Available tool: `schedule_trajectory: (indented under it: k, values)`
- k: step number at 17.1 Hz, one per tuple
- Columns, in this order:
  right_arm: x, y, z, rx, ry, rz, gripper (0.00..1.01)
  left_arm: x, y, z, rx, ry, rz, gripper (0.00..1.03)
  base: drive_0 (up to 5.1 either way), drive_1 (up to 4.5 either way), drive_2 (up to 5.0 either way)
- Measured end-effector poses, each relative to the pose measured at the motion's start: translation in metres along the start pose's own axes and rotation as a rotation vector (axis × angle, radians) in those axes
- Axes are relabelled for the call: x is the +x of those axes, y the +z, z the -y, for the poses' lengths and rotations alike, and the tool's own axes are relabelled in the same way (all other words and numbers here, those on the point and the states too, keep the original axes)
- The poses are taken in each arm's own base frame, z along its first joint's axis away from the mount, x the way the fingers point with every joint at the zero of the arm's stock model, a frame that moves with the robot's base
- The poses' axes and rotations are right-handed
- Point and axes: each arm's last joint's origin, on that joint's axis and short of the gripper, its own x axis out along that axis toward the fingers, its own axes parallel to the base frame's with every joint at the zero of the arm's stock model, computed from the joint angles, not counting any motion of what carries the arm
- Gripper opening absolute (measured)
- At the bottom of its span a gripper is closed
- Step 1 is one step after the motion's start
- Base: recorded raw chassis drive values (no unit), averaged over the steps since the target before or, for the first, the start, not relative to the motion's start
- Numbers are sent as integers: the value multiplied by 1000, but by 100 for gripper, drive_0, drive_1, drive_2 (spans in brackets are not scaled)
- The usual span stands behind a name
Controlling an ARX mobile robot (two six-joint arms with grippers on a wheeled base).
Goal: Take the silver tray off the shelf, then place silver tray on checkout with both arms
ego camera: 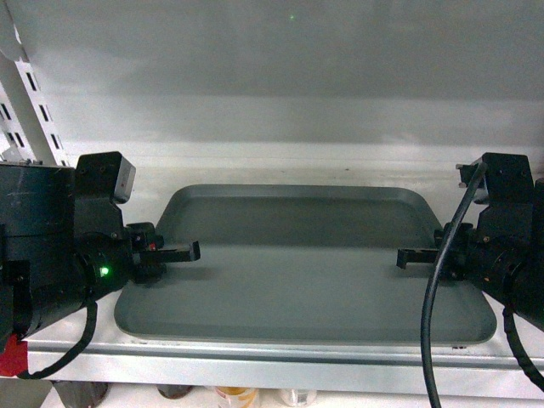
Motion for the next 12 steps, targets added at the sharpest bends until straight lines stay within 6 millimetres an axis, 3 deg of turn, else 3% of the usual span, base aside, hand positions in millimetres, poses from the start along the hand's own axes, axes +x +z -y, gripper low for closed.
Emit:
schedule_trajectory:
  k: [10, 12]
  values:
    - [-7, -1, -1, -39, -11, -1, 3, -7, -2, 2, 49, -3, 1, 3, 0, 0, 0]
    - [-25, 28, -6, -42, -25, -1, 3, -18, 10, 5, 69, -12, -7, 3, 0, 0, 0]
